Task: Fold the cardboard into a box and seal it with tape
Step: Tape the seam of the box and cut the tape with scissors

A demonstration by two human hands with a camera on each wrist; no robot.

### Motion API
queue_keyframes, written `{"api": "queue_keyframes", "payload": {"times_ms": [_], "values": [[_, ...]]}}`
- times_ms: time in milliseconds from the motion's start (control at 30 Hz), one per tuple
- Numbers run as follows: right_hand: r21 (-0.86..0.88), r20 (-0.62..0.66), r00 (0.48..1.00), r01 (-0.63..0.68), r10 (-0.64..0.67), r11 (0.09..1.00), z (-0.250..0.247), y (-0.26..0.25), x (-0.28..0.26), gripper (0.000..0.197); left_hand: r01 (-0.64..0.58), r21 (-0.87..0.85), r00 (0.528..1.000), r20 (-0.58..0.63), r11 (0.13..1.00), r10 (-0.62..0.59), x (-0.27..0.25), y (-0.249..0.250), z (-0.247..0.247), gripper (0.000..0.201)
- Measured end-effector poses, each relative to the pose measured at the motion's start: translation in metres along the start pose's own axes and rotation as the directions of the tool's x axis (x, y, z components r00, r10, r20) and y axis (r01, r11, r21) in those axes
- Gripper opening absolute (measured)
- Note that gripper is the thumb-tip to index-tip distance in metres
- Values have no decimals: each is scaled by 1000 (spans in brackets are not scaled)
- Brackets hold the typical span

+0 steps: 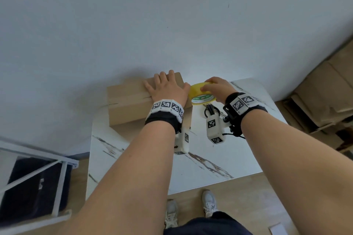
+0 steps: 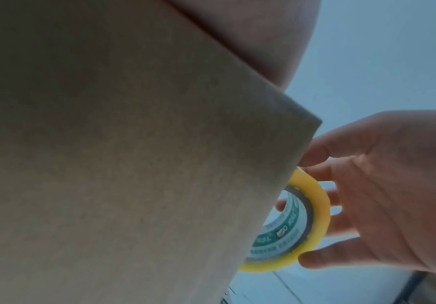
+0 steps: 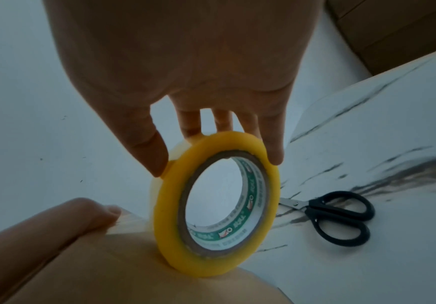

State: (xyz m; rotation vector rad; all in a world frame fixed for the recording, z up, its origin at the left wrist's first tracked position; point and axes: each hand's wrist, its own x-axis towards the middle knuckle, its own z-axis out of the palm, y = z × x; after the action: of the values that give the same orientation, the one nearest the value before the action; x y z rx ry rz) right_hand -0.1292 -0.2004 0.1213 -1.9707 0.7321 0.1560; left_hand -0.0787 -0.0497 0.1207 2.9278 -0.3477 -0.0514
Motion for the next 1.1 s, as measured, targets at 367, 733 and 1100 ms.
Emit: {"api": "queue_keyframes", "payload": {"times_ms": [367,733,1100], "values": [[-93,154,975,175,-159,980,5,8,27,35,126,-14,992,-5,992,-126,-1,5,-3,68],[-15,-77,995,57,-58,998,4,41,44,36,224,-25,973,-47,974,-225,-4,9,-2,60],[-530,10,984,-147,180,835,33,101,72,39,230,-76,970,-64,970,-235,4,4,7,59]]}}
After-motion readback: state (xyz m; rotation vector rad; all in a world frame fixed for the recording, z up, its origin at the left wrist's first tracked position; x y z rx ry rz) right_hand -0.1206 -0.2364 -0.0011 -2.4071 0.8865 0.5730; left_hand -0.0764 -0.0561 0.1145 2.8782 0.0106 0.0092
